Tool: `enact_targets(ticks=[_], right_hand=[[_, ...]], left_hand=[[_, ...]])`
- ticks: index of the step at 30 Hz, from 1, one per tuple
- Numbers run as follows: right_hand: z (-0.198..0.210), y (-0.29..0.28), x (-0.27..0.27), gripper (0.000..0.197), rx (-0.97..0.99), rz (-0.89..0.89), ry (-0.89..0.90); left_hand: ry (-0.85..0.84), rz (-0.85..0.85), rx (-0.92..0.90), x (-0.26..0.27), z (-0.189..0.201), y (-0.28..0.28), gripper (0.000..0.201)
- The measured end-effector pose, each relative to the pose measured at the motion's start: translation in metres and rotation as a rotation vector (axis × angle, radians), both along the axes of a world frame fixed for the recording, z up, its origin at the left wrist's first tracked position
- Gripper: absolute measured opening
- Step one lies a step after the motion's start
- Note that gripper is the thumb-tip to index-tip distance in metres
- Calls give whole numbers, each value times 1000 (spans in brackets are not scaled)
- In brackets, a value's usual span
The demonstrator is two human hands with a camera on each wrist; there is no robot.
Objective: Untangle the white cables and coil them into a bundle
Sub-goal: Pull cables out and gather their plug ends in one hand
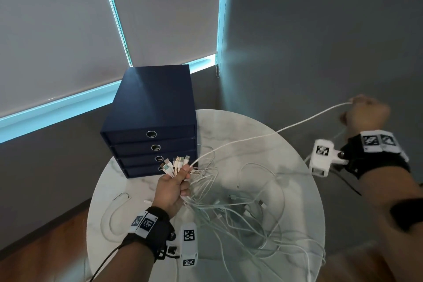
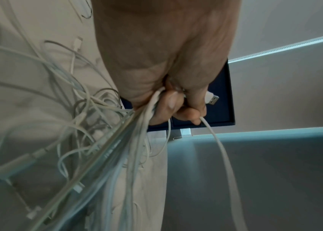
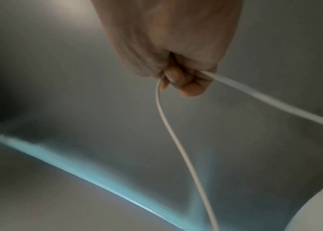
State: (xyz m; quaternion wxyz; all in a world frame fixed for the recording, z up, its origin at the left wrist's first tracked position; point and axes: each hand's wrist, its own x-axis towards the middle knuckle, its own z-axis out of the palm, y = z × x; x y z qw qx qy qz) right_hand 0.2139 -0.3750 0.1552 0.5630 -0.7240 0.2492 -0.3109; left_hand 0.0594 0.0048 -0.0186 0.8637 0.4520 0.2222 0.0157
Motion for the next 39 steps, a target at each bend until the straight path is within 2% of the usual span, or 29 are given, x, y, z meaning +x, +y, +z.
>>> enact_targets(ticks=[3, 5, 6, 10, 12, 14, 18, 21, 24, 27, 30, 35, 39], right_hand=[[-35, 12, -5, 25, -497, 259, 300], [-58, 43, -19, 29, -710, 460, 395], [-66, 63, -28, 32, -797, 564, 388], [-88, 136, -71, 37, -796, 1139, 211], [-88, 169, -89, 34, -815, 1291, 222], [-86, 189, -96, 17, -791, 1353, 270], [-77, 190, -85, 22, -659, 1309, 243], [-66, 180, -66, 28, -492, 1177, 171], [-44, 171, -50, 32, -180, 994, 95], [-11, 157, -40, 27, 119, 872, 47], [7, 145, -36, 28, 208, 866, 30], [28, 136, -40, 29, 429, 873, -43], [35, 124, -44, 30, 384, 890, -61]], left_hand=[[-2, -23, 25, 5, 8, -7, 14], [2, -53, 48, 8, 13, -14, 12], [2, -70, 64, 9, 15, -18, 12], [-17, -132, 144, 13, 24, -33, 17], [-21, -144, 159, 13, 25, -35, 18], [-34, -156, 152, 11, 26, -34, 20], [-54, -171, 42, 4, 25, -25, 15], [-28, -175, 26, 0, 19, -18, 25], [3, -149, 41, -4, 13, -15, 23], [13, -148, 59, -6, 9, -14, 17], [-16, -158, 75, -2, 14, -18, 18], [-17, -173, 215, 3, 18, -22, 17], [61, -174, 210, -4, 4, -22, 18]])
